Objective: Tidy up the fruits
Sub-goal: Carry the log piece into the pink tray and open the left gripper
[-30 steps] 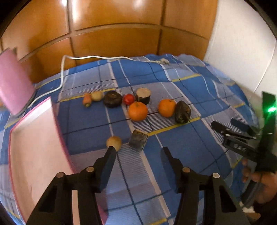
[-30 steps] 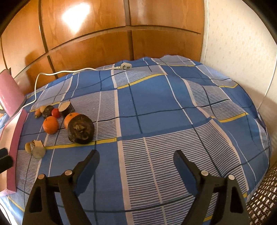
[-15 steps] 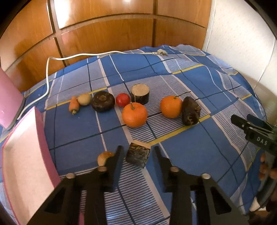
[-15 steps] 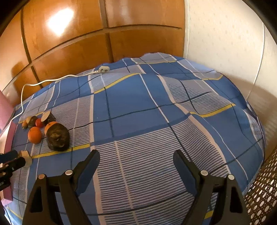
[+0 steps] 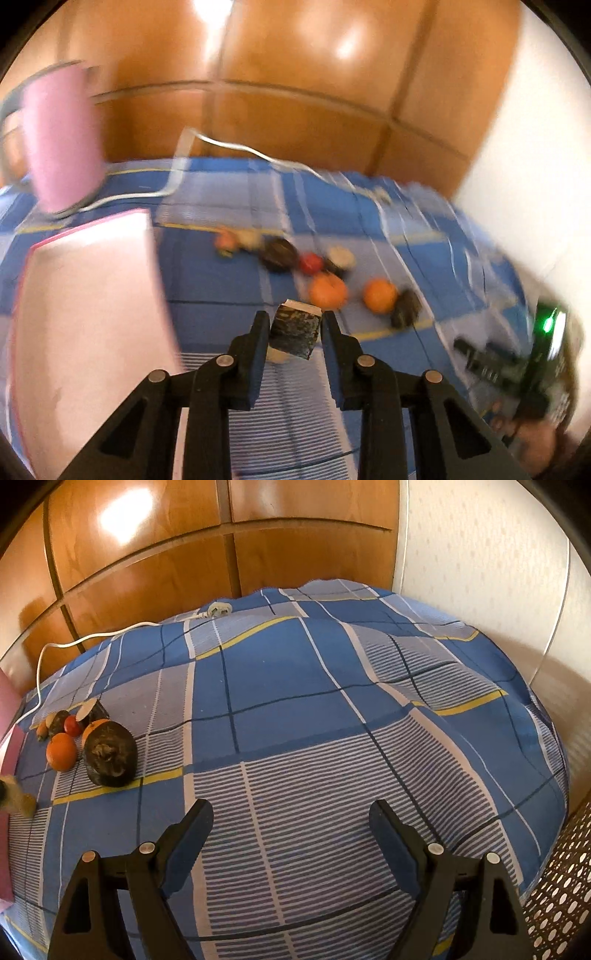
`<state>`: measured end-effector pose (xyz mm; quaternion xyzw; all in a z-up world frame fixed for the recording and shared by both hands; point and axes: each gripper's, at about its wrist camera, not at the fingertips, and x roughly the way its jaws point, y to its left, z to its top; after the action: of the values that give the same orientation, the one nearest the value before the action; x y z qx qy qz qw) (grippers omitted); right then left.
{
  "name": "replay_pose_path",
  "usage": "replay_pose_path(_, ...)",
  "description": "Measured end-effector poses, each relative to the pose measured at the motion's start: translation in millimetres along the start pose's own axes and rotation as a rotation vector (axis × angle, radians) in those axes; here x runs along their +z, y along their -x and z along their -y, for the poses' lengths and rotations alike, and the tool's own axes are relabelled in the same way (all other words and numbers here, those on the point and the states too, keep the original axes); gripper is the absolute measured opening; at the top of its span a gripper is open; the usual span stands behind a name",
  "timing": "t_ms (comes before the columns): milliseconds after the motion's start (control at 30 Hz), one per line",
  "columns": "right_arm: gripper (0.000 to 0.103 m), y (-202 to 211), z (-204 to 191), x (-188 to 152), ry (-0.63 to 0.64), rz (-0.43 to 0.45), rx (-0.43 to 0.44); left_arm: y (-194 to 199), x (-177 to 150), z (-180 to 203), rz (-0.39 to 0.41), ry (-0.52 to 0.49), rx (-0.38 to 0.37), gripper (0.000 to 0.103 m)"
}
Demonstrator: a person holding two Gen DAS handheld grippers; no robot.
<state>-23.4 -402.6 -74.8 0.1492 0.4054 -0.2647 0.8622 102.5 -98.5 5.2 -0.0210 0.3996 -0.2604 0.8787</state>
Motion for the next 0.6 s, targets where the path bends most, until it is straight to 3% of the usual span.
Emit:
replay_pose_path(133, 0.088, -2, -1, -2, 0.009, -0.002, -0.008, 22, 8, -51, 0.045, 0.136, 0.124, 0.029)
replay_pose_path(333, 0.088, -3, -2, -3, 0.019, -0.003, -0.014, 26, -5, -129, 0.008, 0.29, 0.344, 0.029)
replay_pose_path(600, 0.088, -4, -2, -4, 0.021, -0.006, -0.016, 26, -28, -161, -0.012, 0.336, 0.447, 0.029)
